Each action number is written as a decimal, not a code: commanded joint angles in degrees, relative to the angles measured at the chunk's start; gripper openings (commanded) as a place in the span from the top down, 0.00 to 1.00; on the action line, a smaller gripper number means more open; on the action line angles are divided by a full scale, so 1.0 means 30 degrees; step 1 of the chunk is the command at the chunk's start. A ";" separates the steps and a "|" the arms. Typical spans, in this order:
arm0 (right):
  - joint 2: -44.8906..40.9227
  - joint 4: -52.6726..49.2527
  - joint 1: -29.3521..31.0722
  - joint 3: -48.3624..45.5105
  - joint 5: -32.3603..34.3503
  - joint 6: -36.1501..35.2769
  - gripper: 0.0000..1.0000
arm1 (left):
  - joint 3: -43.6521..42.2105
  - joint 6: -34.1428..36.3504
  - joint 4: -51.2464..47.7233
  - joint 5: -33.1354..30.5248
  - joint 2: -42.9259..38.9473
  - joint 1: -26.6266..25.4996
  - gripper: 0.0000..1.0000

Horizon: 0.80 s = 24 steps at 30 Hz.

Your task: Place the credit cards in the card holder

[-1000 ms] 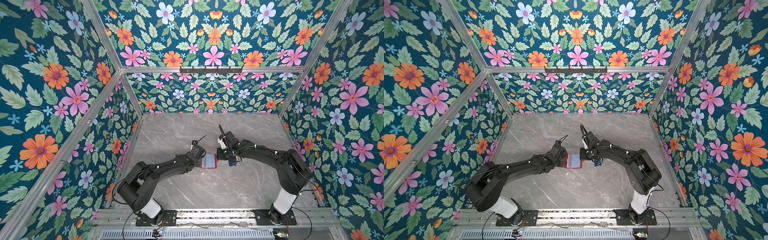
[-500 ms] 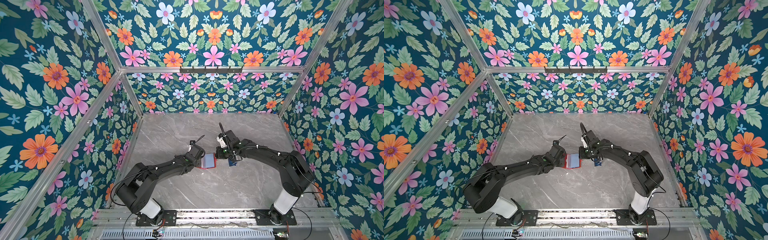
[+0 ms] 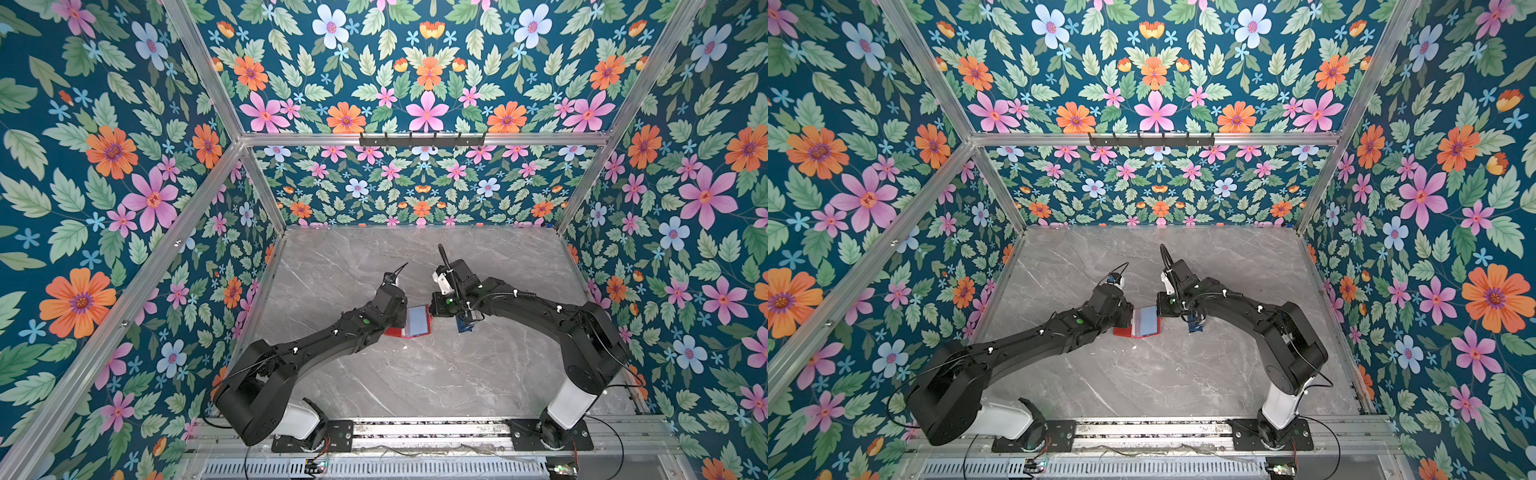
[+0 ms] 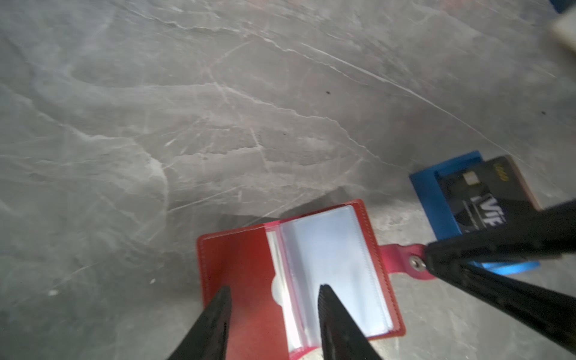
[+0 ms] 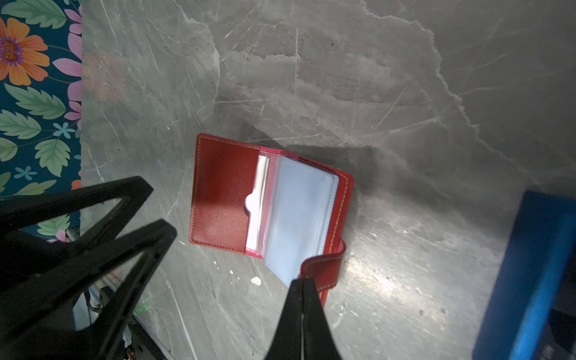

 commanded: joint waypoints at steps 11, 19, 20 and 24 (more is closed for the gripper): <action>0.1652 -0.0092 0.0023 0.0425 0.0453 -0.0105 1.00 | -0.1990 -0.2514 0.4715 0.3668 0.2364 0.1640 0.55; 0.2872 0.0125 0.0008 0.0662 0.0118 -0.0107 1.00 | -0.2502 -0.2910 0.5926 0.5320 0.3183 0.1673 0.56; 0.2996 0.0102 0.0017 0.0683 0.0049 -0.0083 1.00 | -0.2503 -0.2952 0.6097 0.5561 0.3320 0.1672 0.57; 0.3325 0.0181 0.0003 0.0719 -0.0017 -0.0027 1.00 | -0.2341 -0.3066 0.6487 0.6188 0.3791 0.1674 0.58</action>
